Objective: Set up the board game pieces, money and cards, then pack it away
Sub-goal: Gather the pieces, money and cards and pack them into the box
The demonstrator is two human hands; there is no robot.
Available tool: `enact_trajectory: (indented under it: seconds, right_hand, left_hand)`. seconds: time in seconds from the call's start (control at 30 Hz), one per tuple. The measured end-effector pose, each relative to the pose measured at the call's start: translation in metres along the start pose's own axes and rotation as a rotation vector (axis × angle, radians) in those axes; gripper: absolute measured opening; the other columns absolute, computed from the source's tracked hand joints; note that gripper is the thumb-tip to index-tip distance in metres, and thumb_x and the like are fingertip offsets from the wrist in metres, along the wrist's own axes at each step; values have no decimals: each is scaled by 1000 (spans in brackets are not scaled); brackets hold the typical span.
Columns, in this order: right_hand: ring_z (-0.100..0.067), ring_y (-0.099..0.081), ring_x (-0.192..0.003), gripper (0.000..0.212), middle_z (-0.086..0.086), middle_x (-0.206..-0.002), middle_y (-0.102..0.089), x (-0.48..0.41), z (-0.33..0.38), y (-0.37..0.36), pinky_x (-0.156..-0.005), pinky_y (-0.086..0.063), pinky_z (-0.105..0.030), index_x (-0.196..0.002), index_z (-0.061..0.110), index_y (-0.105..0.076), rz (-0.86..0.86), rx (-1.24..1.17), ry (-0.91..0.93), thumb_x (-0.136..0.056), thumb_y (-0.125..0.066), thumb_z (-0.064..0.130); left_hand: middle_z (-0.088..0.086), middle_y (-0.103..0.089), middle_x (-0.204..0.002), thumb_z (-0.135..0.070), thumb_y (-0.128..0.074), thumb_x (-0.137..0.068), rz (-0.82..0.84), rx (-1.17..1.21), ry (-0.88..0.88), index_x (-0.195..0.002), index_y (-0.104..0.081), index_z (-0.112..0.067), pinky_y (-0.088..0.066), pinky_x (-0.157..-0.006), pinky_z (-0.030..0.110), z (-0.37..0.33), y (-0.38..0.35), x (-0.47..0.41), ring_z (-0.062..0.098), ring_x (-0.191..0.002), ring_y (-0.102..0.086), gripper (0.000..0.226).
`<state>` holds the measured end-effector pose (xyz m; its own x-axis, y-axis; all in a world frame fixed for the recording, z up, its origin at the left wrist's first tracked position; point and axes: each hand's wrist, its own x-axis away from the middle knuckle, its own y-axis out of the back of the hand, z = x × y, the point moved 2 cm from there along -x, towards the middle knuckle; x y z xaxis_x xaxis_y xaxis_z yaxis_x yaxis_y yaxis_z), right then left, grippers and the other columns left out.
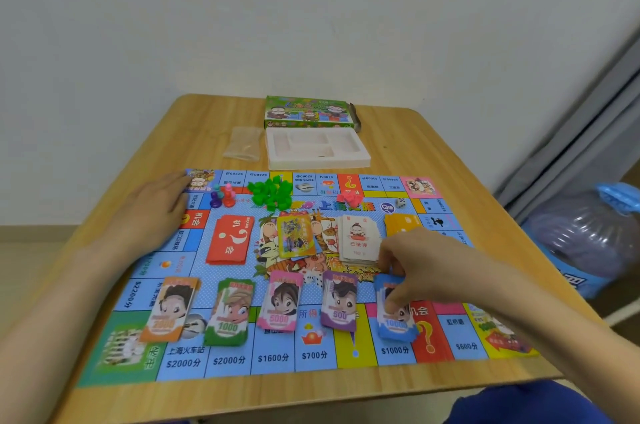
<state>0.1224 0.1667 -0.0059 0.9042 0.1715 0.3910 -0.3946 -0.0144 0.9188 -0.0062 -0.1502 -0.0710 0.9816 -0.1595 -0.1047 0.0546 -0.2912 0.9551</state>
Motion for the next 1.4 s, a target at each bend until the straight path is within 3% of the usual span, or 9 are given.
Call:
enact_trajectory:
  seconds: [0.2,0.37,0.5,0.57,0.67,0.77,1.03,1.2,1.4]
  right_hand:
    - [-13,-49,-81,39,4,-94,-51,-4,-3,-2,-70,-43,-26,-95,19,-51,55,-60,3,-75,-75,42]
    - [-9,-42,-68,39,6,-82,-48,1,-1,-4,-62,-38,-25,-75,26,-40,-49,-68,13,-73,-77,39]
    - [-12,-49,-71,34,1,-87,-57,8,0,-7,-66,-44,-31,-84,18,-51,-139,-148,21,-71,-79,33]
    - [-10,-53,-73,33,2,-87,-60,12,0,-3,-66,-47,-29,-83,18,-54,-148,-259,21,-68,-82,27]
    - [0,-54,-61,31,12,-69,-61,14,4,11,-56,-45,-18,-77,22,-57,-147,-553,60,-64,-85,17]
    - [-4,-58,-59,29,12,-63,-64,9,18,16,-52,-45,-15,-82,18,-60,-56,-731,115,-66,-84,12]
    - [-3,-45,-64,50,10,-78,-47,-14,42,-2,-54,-38,-18,-112,18,-57,-86,-213,122,-71,-80,34]
    - [-21,-54,-94,53,-3,-105,-56,-19,47,3,-78,-48,-37,-112,15,-54,-24,17,114,-73,-75,44]
    - [-19,-45,-84,50,-3,-100,-51,-17,51,6,-64,-37,-31,-107,13,-48,-16,62,128,-75,-74,42]
  left_hand:
    - [9,-31,-153,-22,-36,-101,-2,2,2,-145,-35,-6,-22,-116,37,1,0,0,27,-140,-30,47]
    - [6,-29,-155,-25,-34,-102,7,-9,22,-147,-32,-9,-20,-116,36,-1,1,1,24,-142,-27,48]
    - [6,-29,-155,-26,-34,-102,3,-5,14,-147,-34,-9,-21,-116,36,0,1,1,25,-141,-28,48]
    - [6,-29,-155,-26,-34,-102,0,-1,17,-147,-33,-10,-21,-115,36,0,1,2,25,-141,-29,48]
    - [5,-28,-155,-27,-33,-102,-2,-2,18,-147,-32,-10,-21,-116,36,-2,2,3,24,-141,-29,48]
    - [5,-28,-155,-27,-33,-102,1,-1,23,-147,-32,-10,-21,-115,35,-3,2,3,23,-141,-28,49]
    - [5,-28,-155,-28,-33,-102,-1,-7,12,-147,-33,-11,-22,-116,36,0,1,3,23,-141,-28,48]
    - [5,-28,-155,-27,-33,-102,-2,-20,14,-147,-33,-11,-21,-115,35,-2,1,4,23,-142,-28,48]
    - [6,-28,-155,-27,-33,-102,1,-15,13,-147,-33,-10,-21,-115,35,0,1,3,24,-141,-28,48]
